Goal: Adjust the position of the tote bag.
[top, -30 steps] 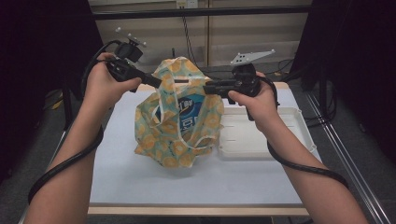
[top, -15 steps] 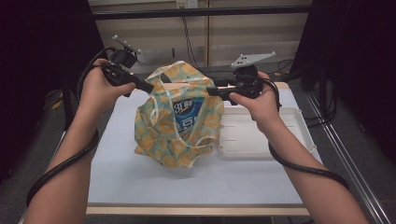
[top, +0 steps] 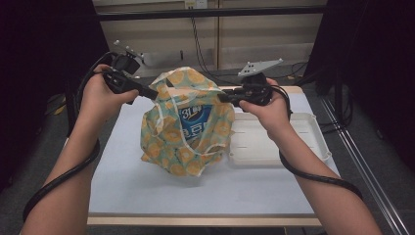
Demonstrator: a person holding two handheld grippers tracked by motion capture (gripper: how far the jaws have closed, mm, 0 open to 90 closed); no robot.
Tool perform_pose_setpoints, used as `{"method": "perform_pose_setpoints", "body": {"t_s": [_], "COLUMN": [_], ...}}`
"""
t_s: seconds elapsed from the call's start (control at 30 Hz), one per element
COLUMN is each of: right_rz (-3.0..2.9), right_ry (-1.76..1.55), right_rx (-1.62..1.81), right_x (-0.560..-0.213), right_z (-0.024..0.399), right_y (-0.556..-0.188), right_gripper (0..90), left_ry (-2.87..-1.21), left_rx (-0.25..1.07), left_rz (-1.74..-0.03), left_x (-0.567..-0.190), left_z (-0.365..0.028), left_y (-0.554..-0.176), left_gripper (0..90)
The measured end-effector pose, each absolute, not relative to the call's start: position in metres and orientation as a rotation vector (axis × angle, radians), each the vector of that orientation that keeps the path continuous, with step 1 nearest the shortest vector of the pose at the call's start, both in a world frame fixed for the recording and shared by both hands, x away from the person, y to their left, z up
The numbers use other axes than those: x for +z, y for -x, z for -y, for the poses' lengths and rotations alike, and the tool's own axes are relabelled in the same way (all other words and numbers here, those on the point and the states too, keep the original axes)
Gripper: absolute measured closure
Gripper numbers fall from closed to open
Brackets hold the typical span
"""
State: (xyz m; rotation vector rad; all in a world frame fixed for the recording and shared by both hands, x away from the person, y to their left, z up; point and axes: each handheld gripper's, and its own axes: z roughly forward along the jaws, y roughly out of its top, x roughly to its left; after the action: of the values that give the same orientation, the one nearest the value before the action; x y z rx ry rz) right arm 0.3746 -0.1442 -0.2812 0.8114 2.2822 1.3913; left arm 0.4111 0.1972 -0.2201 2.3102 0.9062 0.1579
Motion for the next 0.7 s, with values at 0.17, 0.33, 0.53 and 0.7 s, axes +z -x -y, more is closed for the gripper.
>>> {"method": "perform_pose_setpoints", "body": {"t_s": [0.17,0.33,0.53,0.7], "right_rz": [-2.265,-2.201,-2.158,-2.156], "right_ry": [-0.836,-0.880,-0.889,-0.912], "right_rx": [1.431,1.491,1.501,1.481], "right_x": [-0.277,-0.272,-0.264,-0.264], "right_z": [0.150,0.155,0.156,0.157], "right_y": [-0.379,-0.384,-0.392,-0.402], "right_gripper": [90.0,90.0,90.0,90.0], "left_ry": [-2.315,-2.315,-2.305,-2.308], "left_rx": [0.161,0.172,0.180,0.182], "left_rz": [-0.901,-0.903,-0.909,-0.925], "left_x": [-0.220,-0.219,-0.217,-0.217], "left_z": [-0.200,-0.203,-0.207,-0.208], "left_y": [-0.411,-0.411,-0.412,-0.414], "left_gripper": [88.1,88.4,88.8,88.9]}}
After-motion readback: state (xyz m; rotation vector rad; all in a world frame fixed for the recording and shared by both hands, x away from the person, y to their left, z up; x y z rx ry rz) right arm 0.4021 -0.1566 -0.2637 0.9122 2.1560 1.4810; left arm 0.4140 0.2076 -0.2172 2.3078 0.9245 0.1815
